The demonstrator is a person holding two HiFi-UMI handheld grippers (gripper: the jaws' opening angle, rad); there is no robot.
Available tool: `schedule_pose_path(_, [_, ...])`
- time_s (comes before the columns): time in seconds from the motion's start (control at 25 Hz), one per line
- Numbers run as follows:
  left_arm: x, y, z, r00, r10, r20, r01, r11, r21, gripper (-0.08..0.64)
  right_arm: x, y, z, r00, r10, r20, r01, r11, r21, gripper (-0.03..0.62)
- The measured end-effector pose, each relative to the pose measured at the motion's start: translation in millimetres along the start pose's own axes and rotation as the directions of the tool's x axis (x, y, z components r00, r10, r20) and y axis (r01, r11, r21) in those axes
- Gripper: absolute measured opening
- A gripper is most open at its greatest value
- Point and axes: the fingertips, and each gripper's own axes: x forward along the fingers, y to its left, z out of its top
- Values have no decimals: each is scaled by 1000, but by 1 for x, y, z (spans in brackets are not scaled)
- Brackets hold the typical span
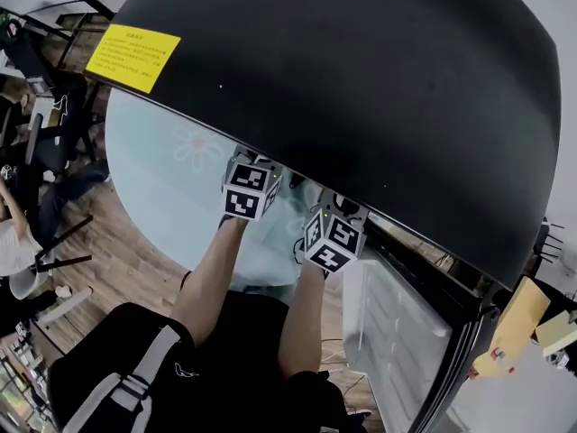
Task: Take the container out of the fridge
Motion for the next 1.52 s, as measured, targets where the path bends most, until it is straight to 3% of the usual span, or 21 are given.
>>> schedule_pose_path(0.32, [-1, -8, -2, 1000, -10, -22, 11, 1000, 22, 106, 5, 0, -18, 998, 28, -61, -27, 1000, 17, 152])
schedule_pose_path(0.44, [-6, -4, -4, 999, 15, -40, -14, 1000, 19, 69, 4, 3, -20, 996, 39, -81, -38, 999, 16, 119])
schedule_pose_path(0.6, [-22, -3, -5, 999, 23, -45, -23, 1000, 10, 63, -10, 9, -15, 996, 57, -62, -55, 998, 42, 89])
schedule_pose_path(0.8, [-45, 0, 5, 998, 67, -18, -66, 998, 23, 58, -20, 20, -2, 995, 96, -25, -96, 995, 14, 80])
schedule_pose_path(1.16, [-113, 2, -4, 990, 127, 66, -126, 992, -21, 54, -62, 48, 13, 977, 202, 65, -201, 979, -23, 61])
schedule_pose_path(1.52, [-194, -21, 9, 962, 174, 212, -170, 985, -39, 51, -125, 64, 31, 921, 332, 202, -323, 943, -79, 55])
